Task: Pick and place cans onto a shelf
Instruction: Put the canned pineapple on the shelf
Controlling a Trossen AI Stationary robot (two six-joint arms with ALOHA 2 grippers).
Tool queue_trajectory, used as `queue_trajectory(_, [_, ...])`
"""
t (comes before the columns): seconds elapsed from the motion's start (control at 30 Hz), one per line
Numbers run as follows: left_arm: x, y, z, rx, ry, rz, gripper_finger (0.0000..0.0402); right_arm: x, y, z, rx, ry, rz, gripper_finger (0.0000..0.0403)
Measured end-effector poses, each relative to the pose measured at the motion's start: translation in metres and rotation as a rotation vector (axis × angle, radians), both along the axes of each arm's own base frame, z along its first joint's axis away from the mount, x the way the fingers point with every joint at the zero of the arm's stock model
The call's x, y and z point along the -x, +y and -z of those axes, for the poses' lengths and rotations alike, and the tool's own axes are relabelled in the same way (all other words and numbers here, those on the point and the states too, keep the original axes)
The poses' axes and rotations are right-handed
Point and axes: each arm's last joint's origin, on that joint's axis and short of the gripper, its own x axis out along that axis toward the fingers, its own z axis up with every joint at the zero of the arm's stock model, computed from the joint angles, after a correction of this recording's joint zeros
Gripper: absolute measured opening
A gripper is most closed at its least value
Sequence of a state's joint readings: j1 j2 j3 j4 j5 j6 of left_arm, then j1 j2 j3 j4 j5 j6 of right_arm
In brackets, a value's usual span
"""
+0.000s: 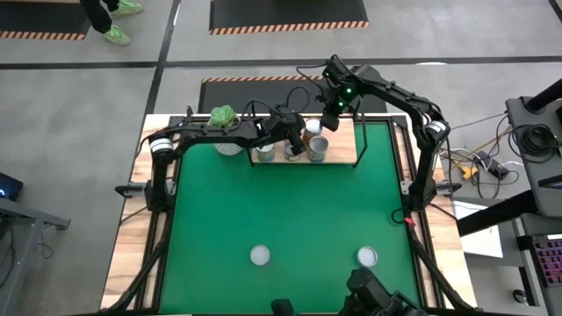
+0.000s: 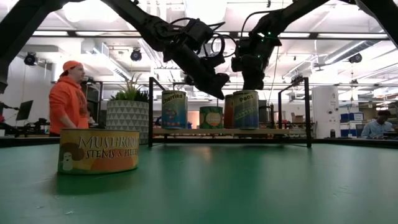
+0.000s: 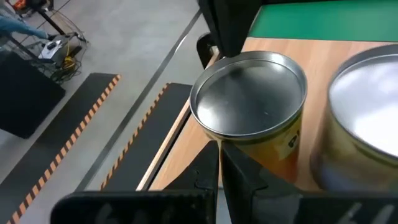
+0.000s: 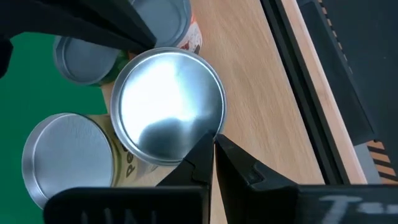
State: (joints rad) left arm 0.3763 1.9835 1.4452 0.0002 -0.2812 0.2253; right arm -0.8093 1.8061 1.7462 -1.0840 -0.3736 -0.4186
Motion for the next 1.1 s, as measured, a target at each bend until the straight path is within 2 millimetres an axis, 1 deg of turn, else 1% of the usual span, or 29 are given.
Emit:
queue_trajectory(0.2, [0.0,-0.001,0.0,0.005,0.008,0.003,0.0,0.003,0.003,-0.003,-0.011,0.016,0.0,0.0009])
queue_trajectory(0.57, [0.001,-0.001,0.001,0.012,0.012,0.001,0.0,0.011,0.011,-0.022,0.027,-0.016,0.005,0.0009])
queue_trajectory(0.73, [0.002,-0.004,-0.002,0.015,0.018,0.006,0.0,0.009,0.009,-0.025,0.06,-0.053,0.0,0.0009])
queue_trajectory(0.83, [0.004,-0.011,-0.012,0.013,0.014,0.017,0.0,0.004,0.011,-0.027,0.06,-0.099,-0.032,0.0009])
queue_trajectory(0.93, [0.008,-0.021,-0.028,0.008,-0.005,0.036,0.0,-0.001,0.015,-0.028,0.039,-0.142,-0.079,0.0009])
queue_trajectory(1.03, [0.012,-0.039,-0.05,-0.006,-0.038,0.075,0.0,-0.008,0.023,-0.028,0.033,-0.155,-0.114,0.0009])
queue_trajectory(1.1, [0.015,-0.056,-0.063,-0.018,-0.052,0.116,0.0,-0.014,0.028,-0.028,0.04,-0.161,-0.137,0.0009])
